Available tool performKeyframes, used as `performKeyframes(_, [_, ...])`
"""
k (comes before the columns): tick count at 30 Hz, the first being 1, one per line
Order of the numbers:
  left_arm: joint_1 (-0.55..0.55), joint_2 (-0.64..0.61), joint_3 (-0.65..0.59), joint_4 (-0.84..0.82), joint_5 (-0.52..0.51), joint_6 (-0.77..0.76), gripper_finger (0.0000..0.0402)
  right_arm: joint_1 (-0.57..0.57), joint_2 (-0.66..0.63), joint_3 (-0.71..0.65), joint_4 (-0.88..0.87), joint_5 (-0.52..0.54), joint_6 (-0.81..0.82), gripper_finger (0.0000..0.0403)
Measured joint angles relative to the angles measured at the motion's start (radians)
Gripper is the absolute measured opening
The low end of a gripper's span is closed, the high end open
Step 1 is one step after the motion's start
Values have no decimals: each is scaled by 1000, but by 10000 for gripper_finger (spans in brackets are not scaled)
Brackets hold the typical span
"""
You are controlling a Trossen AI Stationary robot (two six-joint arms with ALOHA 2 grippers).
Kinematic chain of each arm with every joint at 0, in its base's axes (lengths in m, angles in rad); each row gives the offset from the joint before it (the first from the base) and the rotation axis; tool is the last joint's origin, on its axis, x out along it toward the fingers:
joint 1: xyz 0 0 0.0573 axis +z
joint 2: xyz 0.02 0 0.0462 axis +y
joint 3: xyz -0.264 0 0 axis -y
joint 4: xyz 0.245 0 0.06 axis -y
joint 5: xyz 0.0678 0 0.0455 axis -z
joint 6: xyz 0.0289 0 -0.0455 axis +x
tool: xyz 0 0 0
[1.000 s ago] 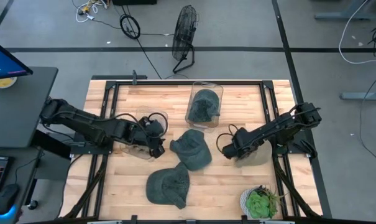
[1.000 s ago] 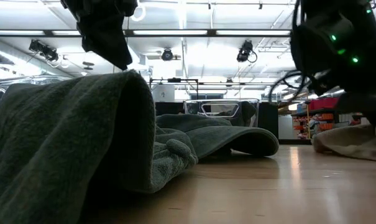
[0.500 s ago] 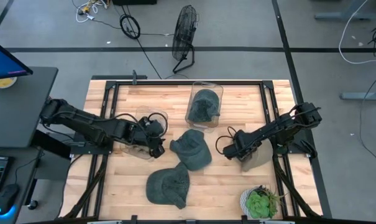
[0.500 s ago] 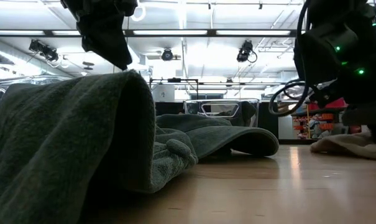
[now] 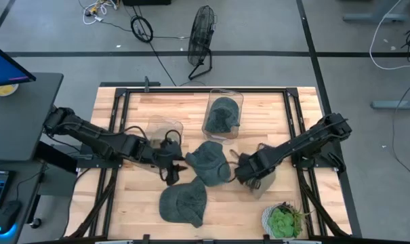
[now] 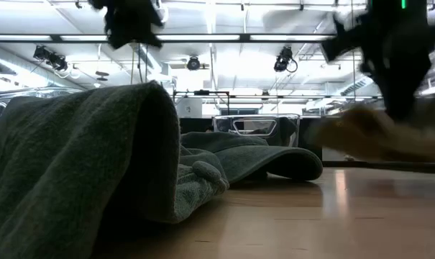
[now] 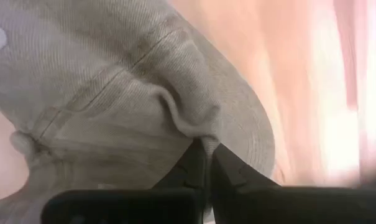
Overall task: Pick & Place hat
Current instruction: Put the brown cap into the left transparent bin
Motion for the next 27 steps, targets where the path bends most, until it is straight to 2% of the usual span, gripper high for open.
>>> performKeyframes(5, [-54,10,0,169,0,29,183,92,0,104,203,67,-313,3])
performKeyframes(9, [-69,59,0,266,-2,-53,183,127,0,115,429,124,-464,5])
performKeyframes(13, [-69,139,1,364,0,-67,183,118,14,116,554,142,-526,4])
performKeyframes(20, [-64,242,23,475,-7,-28,183,61,100,116,577,157,-557,4])
performKeyframes(24, [-46,291,23,479,-9,-48,183,33,160,116,588,210,-569,5])
performKeyframes(27, [-29,333,23,459,-8,-42,183,18,189,116,617,211,-608,5])
